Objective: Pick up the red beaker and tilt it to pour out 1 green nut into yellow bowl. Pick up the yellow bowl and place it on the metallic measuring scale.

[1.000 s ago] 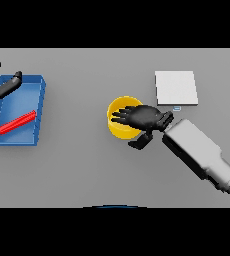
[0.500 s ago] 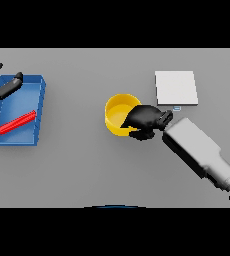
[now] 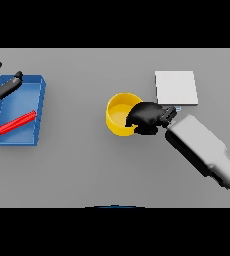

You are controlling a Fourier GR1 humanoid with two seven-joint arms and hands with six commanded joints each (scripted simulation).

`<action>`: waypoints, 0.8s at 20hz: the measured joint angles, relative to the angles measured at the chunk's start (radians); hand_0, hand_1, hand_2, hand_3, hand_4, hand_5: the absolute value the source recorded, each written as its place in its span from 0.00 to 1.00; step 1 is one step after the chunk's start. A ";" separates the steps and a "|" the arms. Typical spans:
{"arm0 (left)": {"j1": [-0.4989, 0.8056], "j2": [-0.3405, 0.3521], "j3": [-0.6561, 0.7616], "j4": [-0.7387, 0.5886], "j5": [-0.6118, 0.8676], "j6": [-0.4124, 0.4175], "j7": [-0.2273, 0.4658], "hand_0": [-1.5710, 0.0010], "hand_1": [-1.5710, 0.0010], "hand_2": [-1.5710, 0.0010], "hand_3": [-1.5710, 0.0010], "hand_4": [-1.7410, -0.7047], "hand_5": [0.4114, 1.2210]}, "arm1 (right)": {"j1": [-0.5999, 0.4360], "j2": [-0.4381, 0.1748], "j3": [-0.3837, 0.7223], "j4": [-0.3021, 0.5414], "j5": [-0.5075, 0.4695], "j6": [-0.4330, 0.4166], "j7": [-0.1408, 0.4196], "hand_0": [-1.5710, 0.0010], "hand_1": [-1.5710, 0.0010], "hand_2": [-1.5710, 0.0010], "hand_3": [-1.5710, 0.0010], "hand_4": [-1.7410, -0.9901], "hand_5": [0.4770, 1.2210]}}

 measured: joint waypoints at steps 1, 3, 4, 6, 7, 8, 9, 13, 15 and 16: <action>-0.007 0.005 -0.001 -0.005 -0.005 0.002 0.006 1.00 1.00 1.00 1.00 0.93 0.36 | -0.009 -0.004 -0.007 -0.001 -0.003 0.004 0.009 0.02 0.03 0.08 0.25 0.02 0.99; -0.007 0.002 -0.005 -0.004 -0.011 0.006 0.006 1.00 1.00 1.00 1.00 0.94 0.37 | -0.002 -0.022 -0.019 -0.055 -0.019 0.028 0.027 0.02 0.02 0.07 0.26 0.01 0.99; 0.004 0.006 -0.007 -0.012 -0.011 0.006 0.000 1.00 1.00 1.00 1.00 0.94 0.36 | 0.002 -0.033 -0.030 -0.080 -0.033 0.047 0.034 0.01 0.01 0.06 0.26 0.01 0.99; -0.001 0.006 0.000 -0.007 -0.004 0.006 0.002 1.00 1.00 1.00 1.00 0.93 0.36 | -0.011 -0.061 -0.050 -0.108 -0.042 0.071 0.056 0.01 0.01 0.08 0.23 0.01 1.00; -0.009 0.006 0.006 0.000 0.003 -0.004 -0.003 1.00 1.00 1.00 1.00 0.93 0.36 | -0.016 -0.066 -0.058 -0.114 -0.043 0.076 0.075 0.01 0.01 0.09 0.23 0.00 1.00; -0.002 0.010 0.010 0.000 0.008 -0.008 -0.015 1.00 1.00 1.00 1.00 0.92 0.36 | -0.016 -0.067 -0.062 -0.124 -0.045 0.082 0.093 0.01 0.01 0.08 0.24 0.00 1.00; -0.013 0.002 0.011 0.007 0.013 -0.012 -0.005 1.00 1.00 1.00 1.00 0.91 0.36 | -0.015 -0.065 -0.064 -0.138 -0.048 0.088 0.110 0.00 0.00 0.06 0.24 0.00 1.00; -0.008 0.000 0.013 0.003 0.016 -0.009 -0.013 1.00 1.00 1.00 1.00 0.90 0.36 | -0.008 -0.077 -0.099 -0.182 -0.061 0.105 0.178 0.03 0.00 0.03 0.25 0.00 1.00; -0.008 0.008 0.023 0.007 0.023 -0.011 -0.008 1.00 1.00 1.00 1.00 0.89 0.38 | -0.014 -0.099 -0.118 -0.170 -0.058 0.097 0.194 0.02 0.00 0.05 0.25 0.00 1.00; -0.003 0.012 0.025 -0.007 0.031 -0.013 0.000 1.00 1.00 1.00 1.00 0.88 0.38 | -0.028 -0.106 -0.130 -0.152 -0.052 0.074 0.195 0.01 0.00 0.04 0.25 0.00 1.00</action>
